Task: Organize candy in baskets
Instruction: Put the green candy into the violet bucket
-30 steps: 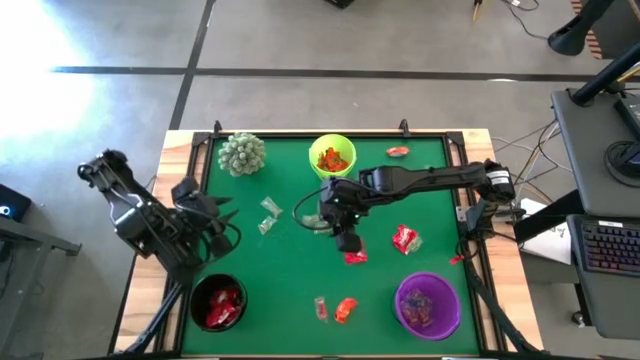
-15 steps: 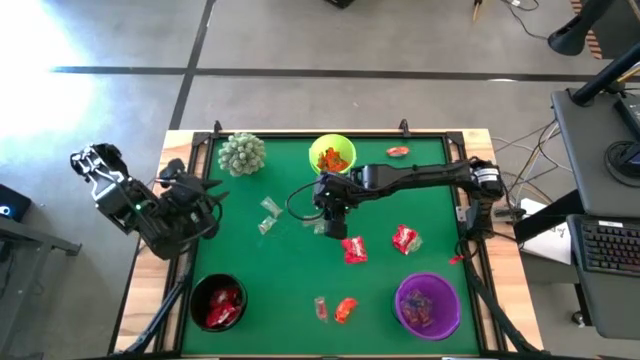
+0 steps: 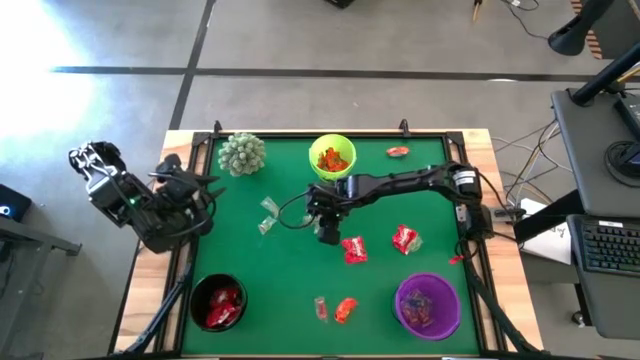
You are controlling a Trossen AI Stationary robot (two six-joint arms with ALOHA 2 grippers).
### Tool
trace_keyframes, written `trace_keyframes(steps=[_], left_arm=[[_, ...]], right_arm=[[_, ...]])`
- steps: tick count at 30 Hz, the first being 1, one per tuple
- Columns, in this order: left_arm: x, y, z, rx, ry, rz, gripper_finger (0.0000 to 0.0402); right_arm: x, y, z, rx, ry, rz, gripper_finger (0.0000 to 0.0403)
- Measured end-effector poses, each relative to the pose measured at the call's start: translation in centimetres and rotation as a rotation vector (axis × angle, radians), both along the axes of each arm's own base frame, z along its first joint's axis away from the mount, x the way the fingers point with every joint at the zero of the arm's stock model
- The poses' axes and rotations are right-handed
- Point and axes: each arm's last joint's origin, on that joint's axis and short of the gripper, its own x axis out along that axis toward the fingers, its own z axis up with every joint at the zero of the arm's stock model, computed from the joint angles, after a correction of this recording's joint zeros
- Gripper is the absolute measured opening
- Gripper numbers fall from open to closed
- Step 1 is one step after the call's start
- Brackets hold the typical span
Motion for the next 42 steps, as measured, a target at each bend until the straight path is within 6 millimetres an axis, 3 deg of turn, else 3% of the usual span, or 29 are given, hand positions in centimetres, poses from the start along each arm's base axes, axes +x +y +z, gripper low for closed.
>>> trace_keyframes(steps=[10,16,27,42], left_arm=[[-0.3,0.2,0.1,-0.001,-0.003,-0.006,0.0125],[-0.3,0.2,0.1,0.0,-0.002,-0.006,0.0125],[-0.3,0.2,0.1,0.002,0.001,-0.008,0.0125],[-0.2,0.2,0.1,0.002,0.002,-0.008,0.0125]], right_arm=[[-0.2,0.0,-0.7,0.018,0.05,0.001,0.0109],[-0.1,0.4,-1.6,0.123,0.072,0.043,0.0109],[0.0,0.1,-3.1,0.033,0.107,0.006,0.0109],[-1.3,-0.1,-5.4,0.048,0.145,-0.009,0.0109]])
